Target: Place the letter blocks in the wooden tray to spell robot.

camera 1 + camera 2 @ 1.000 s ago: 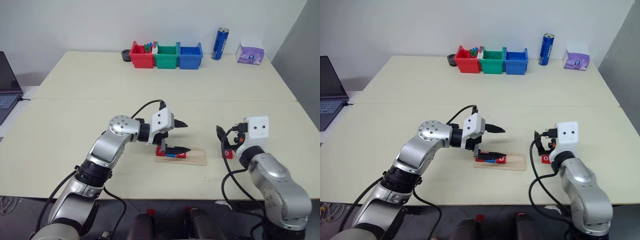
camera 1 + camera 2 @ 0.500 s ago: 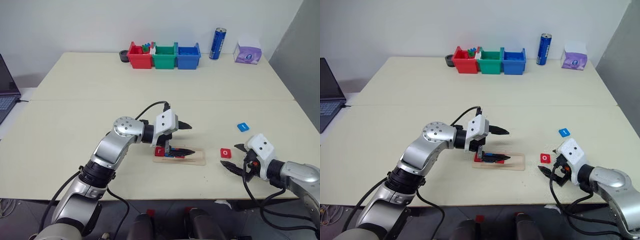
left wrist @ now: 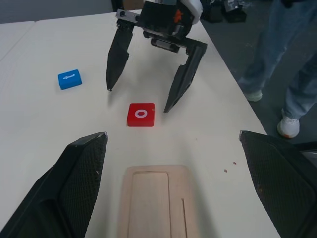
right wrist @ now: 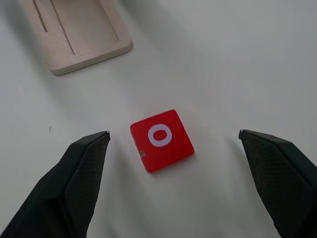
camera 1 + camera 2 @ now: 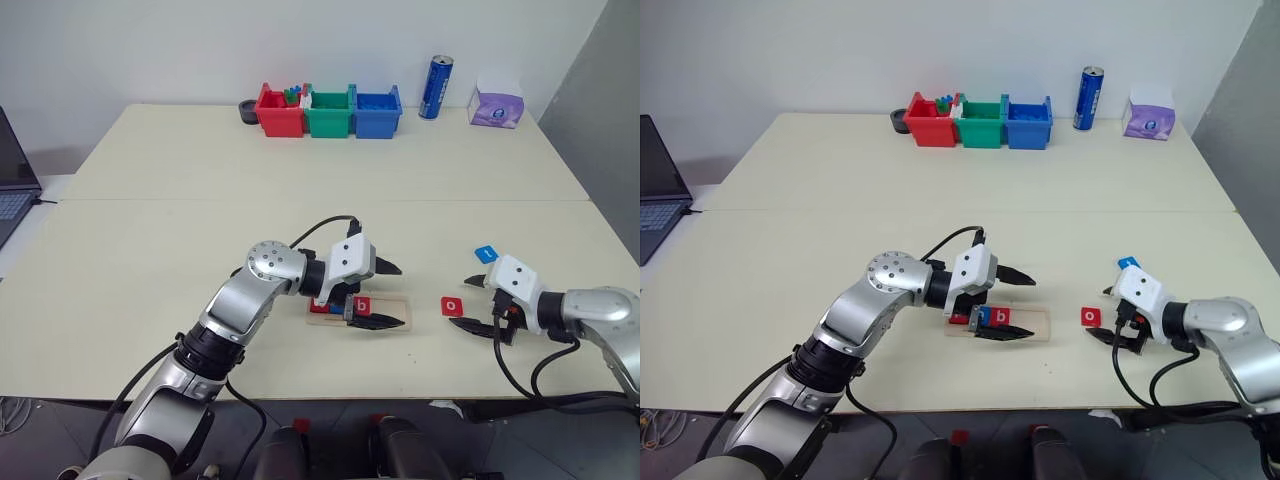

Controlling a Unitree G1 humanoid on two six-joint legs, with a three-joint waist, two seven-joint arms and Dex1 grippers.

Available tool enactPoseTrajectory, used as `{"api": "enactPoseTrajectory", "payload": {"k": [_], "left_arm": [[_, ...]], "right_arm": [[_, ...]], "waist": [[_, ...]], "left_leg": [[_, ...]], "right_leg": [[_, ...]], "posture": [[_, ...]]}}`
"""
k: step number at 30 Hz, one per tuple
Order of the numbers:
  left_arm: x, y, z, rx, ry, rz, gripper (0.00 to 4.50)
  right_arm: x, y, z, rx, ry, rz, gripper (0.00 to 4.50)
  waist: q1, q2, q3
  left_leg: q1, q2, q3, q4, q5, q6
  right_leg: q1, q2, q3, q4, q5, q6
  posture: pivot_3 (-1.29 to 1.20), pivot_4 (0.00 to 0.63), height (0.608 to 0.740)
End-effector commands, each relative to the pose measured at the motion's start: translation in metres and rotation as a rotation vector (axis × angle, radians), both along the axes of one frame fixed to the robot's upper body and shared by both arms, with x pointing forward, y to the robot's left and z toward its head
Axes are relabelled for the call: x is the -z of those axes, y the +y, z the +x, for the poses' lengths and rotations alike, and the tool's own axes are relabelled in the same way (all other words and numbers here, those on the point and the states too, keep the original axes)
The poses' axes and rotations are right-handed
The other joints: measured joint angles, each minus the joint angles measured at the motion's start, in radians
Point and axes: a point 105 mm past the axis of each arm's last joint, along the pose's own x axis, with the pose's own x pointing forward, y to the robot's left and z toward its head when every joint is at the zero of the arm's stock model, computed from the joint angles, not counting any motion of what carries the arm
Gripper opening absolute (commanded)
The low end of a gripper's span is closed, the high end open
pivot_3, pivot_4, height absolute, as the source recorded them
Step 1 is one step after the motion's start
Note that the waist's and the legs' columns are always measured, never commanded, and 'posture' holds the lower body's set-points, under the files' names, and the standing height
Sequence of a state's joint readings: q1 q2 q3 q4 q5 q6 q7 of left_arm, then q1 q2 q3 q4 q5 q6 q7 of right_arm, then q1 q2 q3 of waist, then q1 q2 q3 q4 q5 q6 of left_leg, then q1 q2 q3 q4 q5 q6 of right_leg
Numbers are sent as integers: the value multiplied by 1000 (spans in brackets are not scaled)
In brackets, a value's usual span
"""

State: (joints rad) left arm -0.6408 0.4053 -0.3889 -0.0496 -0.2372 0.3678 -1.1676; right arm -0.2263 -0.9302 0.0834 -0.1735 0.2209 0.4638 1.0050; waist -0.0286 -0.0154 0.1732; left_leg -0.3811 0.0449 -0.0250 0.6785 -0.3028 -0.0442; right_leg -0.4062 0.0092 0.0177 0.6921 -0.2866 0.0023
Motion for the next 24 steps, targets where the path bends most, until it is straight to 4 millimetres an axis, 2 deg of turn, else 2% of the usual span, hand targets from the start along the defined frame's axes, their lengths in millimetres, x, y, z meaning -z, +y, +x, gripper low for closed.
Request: {"api": "enactPoseTrajectory", "payload": {"k": [1, 7, 8, 10, 17, 20, 24], "left_arm": [[-10, -6, -6, 38, -49, -10, 4500], [-8, -5, -5, 32, -55, -4, 4500], [-8, -4, -4, 29, -56, -3, 4500], [-7, -2, -3, 20, -58, 2, 4500], [1, 16, 6, -39, -60, 34, 4500], [3, 27, 8, -64, -51, 41, 4500], [6, 46, 11, -97, -49, 74, 4500]], "right_arm": [[-1, -1, 3, -59, 32, -41, 4444], [8, -1, 8, -99, 112, -71, 4444], [8, -2, 8, -102, 120, -72, 4281], [9, -2, 8, -108, 132, -73, 3855], [4, 3, 7, -111, 121, -38, 1448], [-5, 8, 6, -129, 88, -30, 1449], [-24, 25, 1, -181, 35, 0, 1449]], "waist": [[1, 0, 0], [2, 0, 0], [2, 0, 0], [2, 0, 0], [2, 0, 0], [2, 0, 0], [0, 1, 0]], "left_leg": [[0, 0, 0, 0, 0, 0], [0, 0, 0, 0, 0, 0], [0, 0, 0, 0, 0, 0], [0, 0, 0, 0, 0, 0], [0, 0, 0, 0, 0, 0], [0, 0, 0, 0, 0, 0], [1, 0, 0, 0, 0, 0]], "right_leg": [[0, 0, 0, 0, 0, 0], [0, -1, 0, 0, 0, 0], [0, -1, 0, 0, 0, 0], [0, -1, 0, 0, 0, 0], [0, -1, 0, 1, 0, 0], [0, -1, 0, 1, 0, 0], [0, -1, 0, 2, 0, 0]], "posture": [[0, 150, 740], [0, 150, 740], [0, 150, 740], [0, 150, 740], [0, 150, 740], [0, 150, 740], [0, 150, 740]]}}
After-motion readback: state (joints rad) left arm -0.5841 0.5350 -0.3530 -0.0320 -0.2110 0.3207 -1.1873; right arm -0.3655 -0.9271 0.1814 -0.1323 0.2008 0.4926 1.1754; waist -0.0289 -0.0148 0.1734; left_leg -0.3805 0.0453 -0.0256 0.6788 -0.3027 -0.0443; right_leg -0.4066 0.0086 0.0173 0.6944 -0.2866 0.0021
